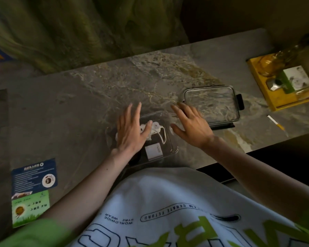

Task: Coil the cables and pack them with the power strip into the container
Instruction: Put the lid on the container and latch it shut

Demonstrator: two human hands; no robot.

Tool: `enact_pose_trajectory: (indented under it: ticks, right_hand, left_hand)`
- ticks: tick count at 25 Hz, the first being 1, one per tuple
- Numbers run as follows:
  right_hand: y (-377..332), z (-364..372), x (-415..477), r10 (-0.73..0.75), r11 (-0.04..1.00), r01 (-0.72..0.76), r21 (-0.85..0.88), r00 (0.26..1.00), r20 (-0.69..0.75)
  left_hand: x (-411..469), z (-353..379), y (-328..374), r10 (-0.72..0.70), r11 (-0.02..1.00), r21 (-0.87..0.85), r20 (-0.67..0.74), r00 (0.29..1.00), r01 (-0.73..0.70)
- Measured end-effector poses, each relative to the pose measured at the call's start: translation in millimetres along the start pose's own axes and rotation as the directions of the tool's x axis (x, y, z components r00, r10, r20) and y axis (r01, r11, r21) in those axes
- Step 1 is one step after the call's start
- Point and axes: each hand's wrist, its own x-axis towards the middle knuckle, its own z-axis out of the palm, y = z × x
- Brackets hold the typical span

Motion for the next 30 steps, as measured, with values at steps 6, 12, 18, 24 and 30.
enact_pose_trajectory:
  ticks: [6,12,18,24,30]
  right_hand:
    - [52,-10,-11,0.118,0.992,-0.118,-0.051,0.993,-0.005]
    - [121,-10,-19,0.243,0.969,-0.240,-0.052,0.968,0.063]
    - [194,-4,-14,0.388,0.921,-0.390,-0.006,0.915,0.113]
    - [251,12,-1,0.574,0.796,-0.590,0.137,0.807,0.137]
    - [274,19,11,0.725,0.517,-0.733,0.443,0.650,0.229]
  left_hand:
    - [28,27,49,0.093,0.982,0.149,0.139,0.986,-0.113]
    - [58,62,86,0.074,0.965,0.216,0.311,0.948,-0.146]
    - [97,94,119,-0.033,0.975,0.211,0.442,0.896,-0.068]
    - [130,132,133,-0.311,0.902,-0.114,0.495,0.811,0.416]
    - [140,147,132,-0.512,0.544,-0.300,0.621,0.593,0.784]
